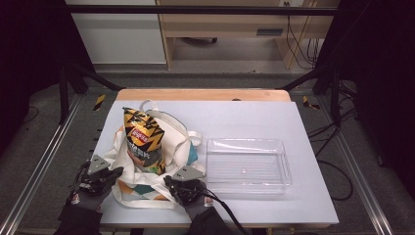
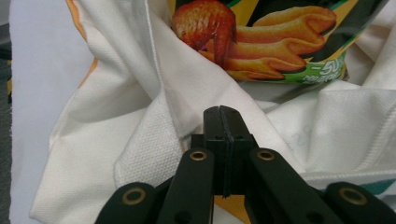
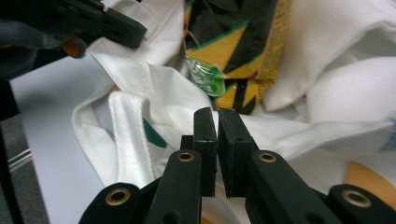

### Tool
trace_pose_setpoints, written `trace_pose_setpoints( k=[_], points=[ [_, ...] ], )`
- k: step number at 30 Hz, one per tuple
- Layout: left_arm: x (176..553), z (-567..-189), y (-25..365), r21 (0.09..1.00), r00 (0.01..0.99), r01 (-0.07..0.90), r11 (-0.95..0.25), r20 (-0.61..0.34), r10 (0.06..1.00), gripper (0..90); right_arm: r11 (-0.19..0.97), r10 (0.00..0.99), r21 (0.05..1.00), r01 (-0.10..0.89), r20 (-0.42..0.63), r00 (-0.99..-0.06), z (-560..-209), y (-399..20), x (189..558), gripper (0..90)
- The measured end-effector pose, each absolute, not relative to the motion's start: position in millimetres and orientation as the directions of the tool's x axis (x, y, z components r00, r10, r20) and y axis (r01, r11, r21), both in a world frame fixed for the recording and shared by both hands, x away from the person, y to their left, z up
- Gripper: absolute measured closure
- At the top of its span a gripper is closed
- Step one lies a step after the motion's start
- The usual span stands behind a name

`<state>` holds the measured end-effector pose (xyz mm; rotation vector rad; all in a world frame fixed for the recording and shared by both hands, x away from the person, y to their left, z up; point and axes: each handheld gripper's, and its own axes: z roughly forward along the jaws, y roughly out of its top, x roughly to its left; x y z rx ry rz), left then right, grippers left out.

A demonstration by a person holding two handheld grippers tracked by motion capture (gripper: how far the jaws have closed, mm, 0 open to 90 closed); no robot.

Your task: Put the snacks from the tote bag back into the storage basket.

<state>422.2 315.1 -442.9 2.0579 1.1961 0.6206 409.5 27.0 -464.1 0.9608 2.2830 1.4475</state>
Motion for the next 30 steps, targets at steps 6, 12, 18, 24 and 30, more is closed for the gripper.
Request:
trace_pose_setpoints(
  k=[6, 12, 18, 24, 30],
  points=[
    [425, -444, 319, 0.747, 0.457, 0.569, -0.345, 0.062, 0.887, 89.7, 0.279, 0.688, 0.868, 0.412, 0.119, -0.716, -474, 20, 410, 90.0],
    [429, -447, 322, 0.738, 0.447, 0.583, -0.338, 0.056, 0.893, 89.8, 0.292, 0.702, 0.861, 0.417, 0.104, -0.705, -479, 18, 410, 90.0],
    [432, -450, 324, 0.731, 0.443, 0.584, -0.353, 0.077, 0.893, 89.8, 0.293, 0.711, 0.859, 0.42, 0.098, -0.696, -483, 18, 410, 90.0],
    [432, -443, 326, 0.79, 0.429, 0.541, -0.287, 0.035, 0.903, 89.7, 0.297, 0.712, 0.856, 0.423, 0.097, -0.696, -485, 18, 410, 90.0],
    [437, -433, 327, 0.844, 0.403, 0.483, -0.233, 0.022, 0.915, 89.6, 0.292, 0.712, 0.855, 0.429, 0.105, -0.694, -487, 17, 410, 90.0]
  ],
)
